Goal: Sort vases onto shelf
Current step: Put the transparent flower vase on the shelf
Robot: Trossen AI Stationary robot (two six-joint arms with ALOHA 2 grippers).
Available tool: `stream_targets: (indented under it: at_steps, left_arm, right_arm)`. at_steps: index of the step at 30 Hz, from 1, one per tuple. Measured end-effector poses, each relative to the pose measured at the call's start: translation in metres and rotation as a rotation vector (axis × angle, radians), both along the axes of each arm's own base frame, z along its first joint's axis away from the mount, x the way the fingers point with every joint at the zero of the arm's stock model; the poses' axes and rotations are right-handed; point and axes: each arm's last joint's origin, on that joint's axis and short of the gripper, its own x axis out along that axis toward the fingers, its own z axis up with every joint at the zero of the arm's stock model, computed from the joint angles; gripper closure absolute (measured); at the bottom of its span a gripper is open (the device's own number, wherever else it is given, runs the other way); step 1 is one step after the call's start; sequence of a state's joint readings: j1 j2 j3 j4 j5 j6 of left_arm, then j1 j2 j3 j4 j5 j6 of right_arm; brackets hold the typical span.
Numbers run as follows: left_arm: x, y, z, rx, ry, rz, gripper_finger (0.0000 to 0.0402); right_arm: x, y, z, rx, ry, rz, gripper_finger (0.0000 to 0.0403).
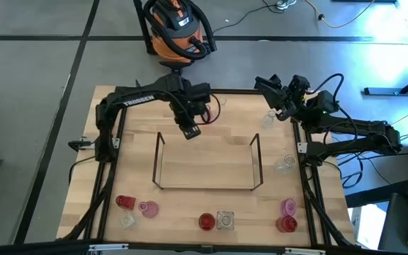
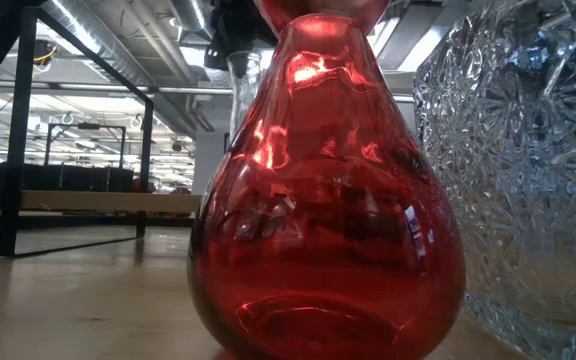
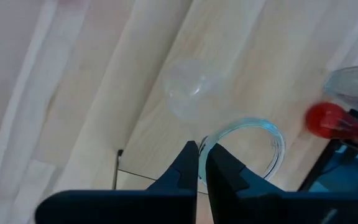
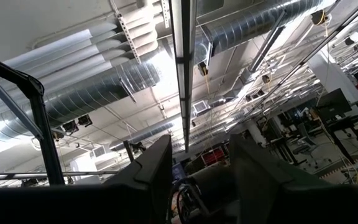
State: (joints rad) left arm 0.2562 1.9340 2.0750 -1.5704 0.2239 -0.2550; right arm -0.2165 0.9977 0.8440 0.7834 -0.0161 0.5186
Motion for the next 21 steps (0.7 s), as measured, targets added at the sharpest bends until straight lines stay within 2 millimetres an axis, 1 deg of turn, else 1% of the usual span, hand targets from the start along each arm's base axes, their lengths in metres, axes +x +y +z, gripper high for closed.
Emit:
stream_targets:
  at_steps: [5,9,11,14,17,21]
  left_arm:
    - [0.002,-0.005,-0.002,0.054,0.018,-0.012,0.0394]
    - [0.002,-0.007,-0.002,0.061,0.021,-0.014,0.0393]
    - [0.0,-0.008,-0.003,0.052,0.024,-0.017,0.0394]
    - [-0.012,-0.008,-0.011,0.01,0.072,0.005,0.0397]
    - [-0.03,-0.006,-0.018,-0.01,0.12,0.045,0.0397]
    - [-0.053,-0.002,-0.022,-0.029,0.16,0.108,0.0397]
  right_arm:
    - [0.0,0.0,0.0,-0.002,0.001,0.003,0.0256]
    - [0.0,0.001,0.0,-0.014,0.004,0.019,0.0256]
    - [0.0,0.001,0.0,-0.024,0.006,0.034,0.0256]
    - [0.0,0.002,0.0,-0.036,0.009,0.055,0.0256]
    - [0.0,0.002,0.0,-0.042,0.011,0.075,0.0256]
    - [0.001,0.003,0.0,-0.045,0.013,0.078,0.0256]
